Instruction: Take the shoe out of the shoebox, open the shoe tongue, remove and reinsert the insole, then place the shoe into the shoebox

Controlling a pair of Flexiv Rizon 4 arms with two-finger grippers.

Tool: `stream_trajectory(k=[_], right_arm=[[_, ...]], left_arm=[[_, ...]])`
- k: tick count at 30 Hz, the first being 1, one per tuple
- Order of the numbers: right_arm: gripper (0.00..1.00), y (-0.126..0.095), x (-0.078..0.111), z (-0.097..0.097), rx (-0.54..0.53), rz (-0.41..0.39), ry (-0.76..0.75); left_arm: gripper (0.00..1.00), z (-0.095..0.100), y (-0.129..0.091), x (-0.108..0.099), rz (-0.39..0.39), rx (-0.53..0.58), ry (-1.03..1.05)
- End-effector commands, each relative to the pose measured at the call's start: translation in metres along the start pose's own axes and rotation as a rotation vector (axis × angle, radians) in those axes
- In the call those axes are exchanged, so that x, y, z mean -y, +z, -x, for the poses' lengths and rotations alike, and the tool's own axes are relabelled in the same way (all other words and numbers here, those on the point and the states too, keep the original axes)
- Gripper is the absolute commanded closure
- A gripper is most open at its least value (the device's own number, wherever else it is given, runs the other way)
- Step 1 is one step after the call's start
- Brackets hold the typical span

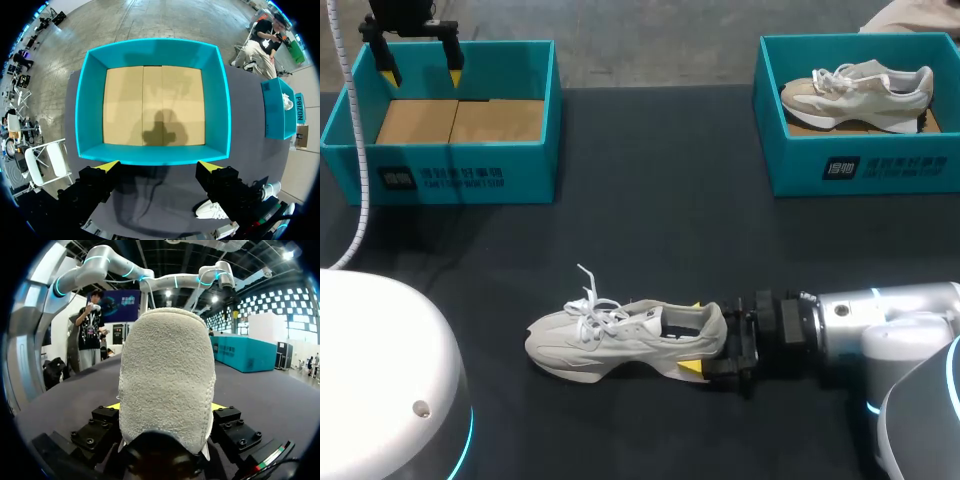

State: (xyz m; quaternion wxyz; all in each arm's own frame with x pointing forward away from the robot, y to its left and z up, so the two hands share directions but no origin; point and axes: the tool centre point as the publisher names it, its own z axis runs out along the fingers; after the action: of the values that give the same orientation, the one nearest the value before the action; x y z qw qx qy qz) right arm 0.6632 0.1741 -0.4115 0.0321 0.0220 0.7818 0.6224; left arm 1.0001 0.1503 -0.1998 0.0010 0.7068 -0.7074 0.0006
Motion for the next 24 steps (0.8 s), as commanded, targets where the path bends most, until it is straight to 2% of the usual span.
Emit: stream_trajectory(k=[1, 17, 19, 24], right_arm=[[1.0, -0.002, -0.002, -0.001, -0.006, -0.011, 0.0], [1.0, -0.002, -0.002, -0.002, -0.011, -0.011, -0.007], [1.0, -0.002, -0.002, -0.002, -0.011, -0.011, -0.007], [1.0, -0.002, -0.002, -0.002, -0.011, -0.011, -0.007]], left_arm=[[0.0, 0.0, 0.0, 0.0, 0.0, 0.001, 0.0], [0.0, 0.0, 0.0, 0.0, 0.0, 0.001, 0.0], [0.0, -0.009, -0.003, -0.013, -0.028, 0.0, 0.009], [0.0, -0.03, -0.014, -0.036, -0.018, 0.016, -0.005]])
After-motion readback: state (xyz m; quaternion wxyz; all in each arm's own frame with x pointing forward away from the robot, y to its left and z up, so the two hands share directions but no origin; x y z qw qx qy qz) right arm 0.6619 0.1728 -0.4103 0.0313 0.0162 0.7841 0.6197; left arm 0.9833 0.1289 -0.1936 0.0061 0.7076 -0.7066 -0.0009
